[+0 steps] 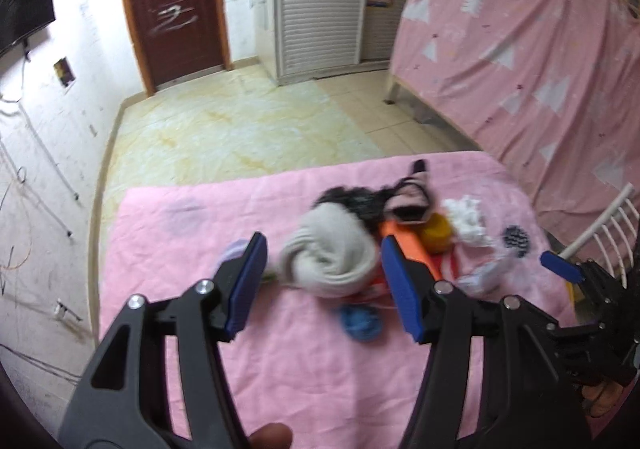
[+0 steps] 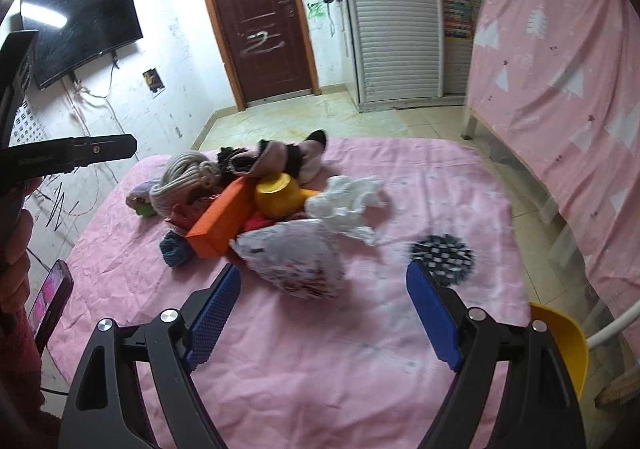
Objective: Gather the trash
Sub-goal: 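Grasp the white printed snack bag with the right tool while the left tool grasps the lavender fuzzy ball, then carry both items to the yellow bin and open both tools to drop them, then move both open tools back over the bed clutter, then grasp the white tissue with the right tool while the left tool grasps the grey knit yarn ball, then carry both items to the yellow bin and open both tools to drop them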
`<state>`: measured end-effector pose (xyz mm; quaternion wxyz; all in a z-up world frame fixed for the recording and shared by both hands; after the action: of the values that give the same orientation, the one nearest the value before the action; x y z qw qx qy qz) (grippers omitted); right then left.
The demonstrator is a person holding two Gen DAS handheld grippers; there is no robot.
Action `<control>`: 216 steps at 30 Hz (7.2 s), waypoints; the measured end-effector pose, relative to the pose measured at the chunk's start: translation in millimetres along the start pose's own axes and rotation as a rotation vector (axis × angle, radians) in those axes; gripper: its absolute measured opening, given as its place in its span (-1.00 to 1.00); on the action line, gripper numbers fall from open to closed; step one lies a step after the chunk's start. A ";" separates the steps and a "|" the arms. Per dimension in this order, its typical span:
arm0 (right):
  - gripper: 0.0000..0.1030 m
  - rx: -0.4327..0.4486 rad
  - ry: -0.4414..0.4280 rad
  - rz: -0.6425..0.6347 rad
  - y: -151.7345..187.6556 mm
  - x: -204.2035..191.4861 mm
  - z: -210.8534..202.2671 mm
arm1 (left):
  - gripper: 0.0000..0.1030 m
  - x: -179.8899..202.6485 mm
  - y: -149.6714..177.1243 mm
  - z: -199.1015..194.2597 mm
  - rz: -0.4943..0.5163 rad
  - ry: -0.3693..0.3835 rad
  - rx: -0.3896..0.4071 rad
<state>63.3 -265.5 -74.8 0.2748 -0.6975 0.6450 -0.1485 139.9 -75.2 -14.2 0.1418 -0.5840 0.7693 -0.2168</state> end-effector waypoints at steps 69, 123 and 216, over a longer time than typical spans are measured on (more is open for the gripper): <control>-0.28 0.134 -0.013 0.120 23.5 76.6 -57.8 | -0.60 92.4 10.7 -8.2 0.079 -0.034 -0.045; 0.40 0.108 0.089 0.417 108.8 245.0 -74.0 | -0.31 358.5 40.4 23.5 0.465 0.180 -0.169; -0.51 0.039 -0.023 0.065 -42.5 44.5 8.1 | -0.49 43.5 -7.5 -3.4 0.062 -0.102 -0.096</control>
<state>108.1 -306.9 -63.5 0.3005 -0.6722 0.6611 -0.1442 132.5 -118.0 -6.0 0.1596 -0.5762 0.7883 -0.1450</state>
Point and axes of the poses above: each gripper's, at about its wrist camera, not at the fingertips, and z roughly the way its jaws point, x to its right, y to its underside, the point moved 9 cm from there along z, roughly the way its jaws point, and after that the axes turned 10 degrees about -x, right-handed, at the moved point
